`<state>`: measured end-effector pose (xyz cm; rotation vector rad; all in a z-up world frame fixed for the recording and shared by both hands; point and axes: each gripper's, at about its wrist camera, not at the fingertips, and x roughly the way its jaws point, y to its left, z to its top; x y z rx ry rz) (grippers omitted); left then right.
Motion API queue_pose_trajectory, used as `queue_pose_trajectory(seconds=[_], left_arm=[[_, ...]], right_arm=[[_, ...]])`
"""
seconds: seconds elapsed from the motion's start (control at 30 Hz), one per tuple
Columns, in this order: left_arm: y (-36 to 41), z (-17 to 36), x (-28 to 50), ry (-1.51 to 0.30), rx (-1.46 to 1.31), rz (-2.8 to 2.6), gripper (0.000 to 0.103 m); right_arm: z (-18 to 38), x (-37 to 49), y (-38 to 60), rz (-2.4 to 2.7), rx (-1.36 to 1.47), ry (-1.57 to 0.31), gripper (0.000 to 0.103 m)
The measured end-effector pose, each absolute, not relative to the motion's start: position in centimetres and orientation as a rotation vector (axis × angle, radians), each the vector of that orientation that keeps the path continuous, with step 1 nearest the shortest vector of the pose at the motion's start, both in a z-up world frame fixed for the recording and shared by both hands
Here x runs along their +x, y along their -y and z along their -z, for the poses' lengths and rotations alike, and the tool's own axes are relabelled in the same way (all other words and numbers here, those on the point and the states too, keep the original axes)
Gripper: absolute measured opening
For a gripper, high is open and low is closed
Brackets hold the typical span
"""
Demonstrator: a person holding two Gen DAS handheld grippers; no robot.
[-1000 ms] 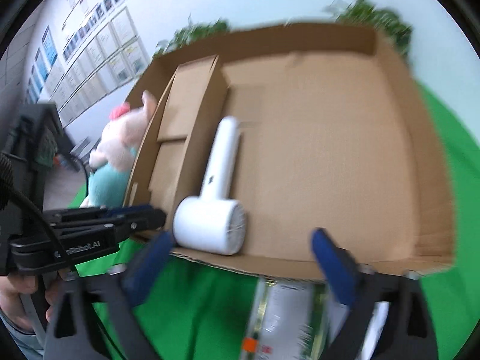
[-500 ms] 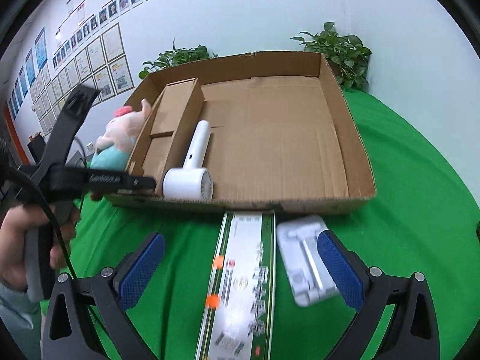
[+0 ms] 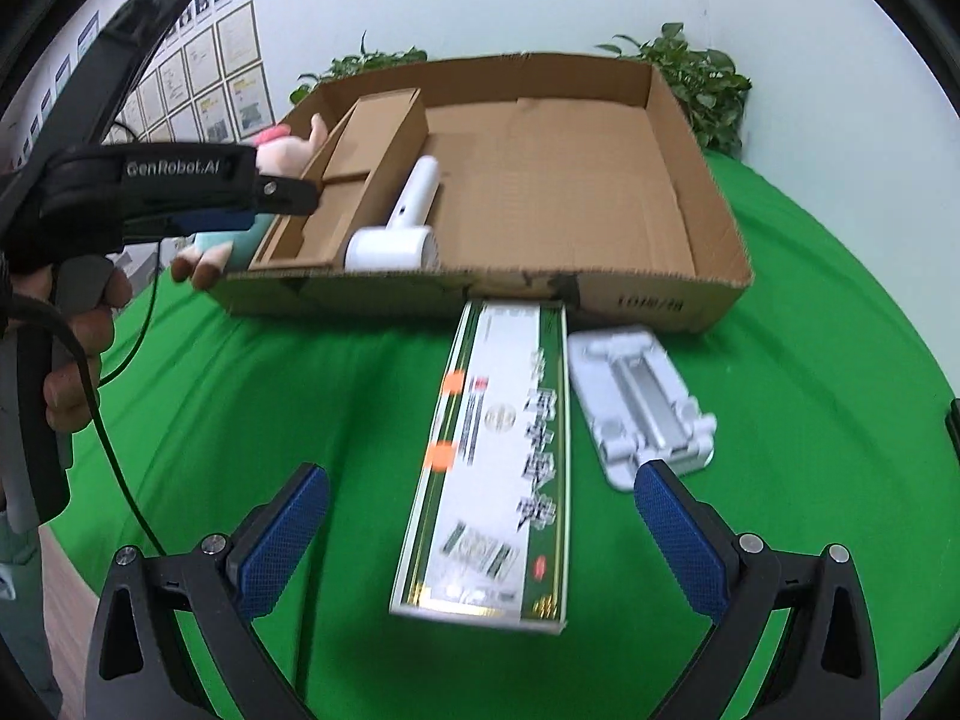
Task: Organize objects
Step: 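Move both tools to the green-and-white medicine box on the table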
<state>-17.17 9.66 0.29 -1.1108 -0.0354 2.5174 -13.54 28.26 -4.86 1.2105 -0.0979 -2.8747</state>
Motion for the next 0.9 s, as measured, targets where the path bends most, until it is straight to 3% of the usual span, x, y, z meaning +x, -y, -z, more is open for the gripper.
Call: queue_pose_trajectory(seconds=[0.17,0.27,0.33,0.43,0.9], left_arm=[[-11.3,2.1,-16.9,0.127,-1.176,-2.340,0.062],[-12.3,3.9,-16.8,0.165,-1.227,-2.256,0.062],[-12.7,4.9,-16.9,0.190,-1.261,-2.221,0.062],[-13.3,6.0,-16.9,0.220,-1.296,-2.170,0.061],[-14.9,9.2,-14.5,0.344,-1.381,-1.987,0.061]], right_arm=[[5.7,-12.9,-28.0,2.836,1.260,0.065,0.100],[6.0,-12.5,-28.2,2.812,1.276,0.072,0.088],[6.3,-12.5,-28.4,2.806,1.303,0.071,0.074],[6.8,-12.3,-28.6,2.789,1.333,0.075,0.063],[7.0,-10.7,-27.1,2.716,1.299,0.081,0.063]])
